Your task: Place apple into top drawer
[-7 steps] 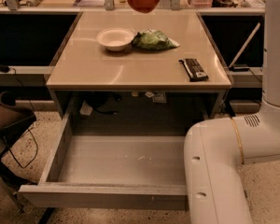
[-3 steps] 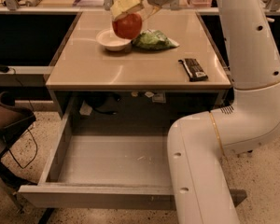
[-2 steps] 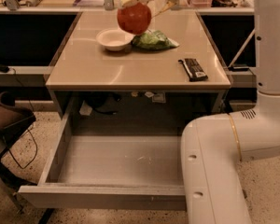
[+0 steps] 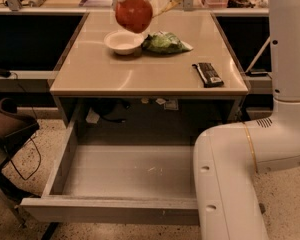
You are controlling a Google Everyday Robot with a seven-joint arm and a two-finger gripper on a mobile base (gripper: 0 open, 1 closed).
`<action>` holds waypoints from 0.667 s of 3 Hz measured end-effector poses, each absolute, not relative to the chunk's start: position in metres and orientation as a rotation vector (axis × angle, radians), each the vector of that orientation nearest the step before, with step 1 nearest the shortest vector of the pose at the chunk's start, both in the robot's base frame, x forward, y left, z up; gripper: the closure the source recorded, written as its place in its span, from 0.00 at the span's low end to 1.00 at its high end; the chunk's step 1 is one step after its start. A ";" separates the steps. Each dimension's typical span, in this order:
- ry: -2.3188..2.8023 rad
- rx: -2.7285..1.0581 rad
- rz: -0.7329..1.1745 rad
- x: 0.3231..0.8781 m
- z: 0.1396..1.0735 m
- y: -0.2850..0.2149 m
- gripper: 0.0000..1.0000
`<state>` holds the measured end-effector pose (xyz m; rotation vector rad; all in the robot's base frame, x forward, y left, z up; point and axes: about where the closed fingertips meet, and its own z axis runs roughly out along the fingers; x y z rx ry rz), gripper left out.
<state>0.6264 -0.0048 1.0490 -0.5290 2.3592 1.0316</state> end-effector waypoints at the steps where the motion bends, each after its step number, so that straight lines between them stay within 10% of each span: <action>1: 2.431 -0.438 1.018 0.633 1.006 -0.005 1.00; 2: 2.556 -0.281 0.829 0.619 0.942 -0.027 1.00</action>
Offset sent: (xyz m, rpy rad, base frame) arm -0.1511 0.0007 -0.0992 -0.4517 -0.1836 -0.1957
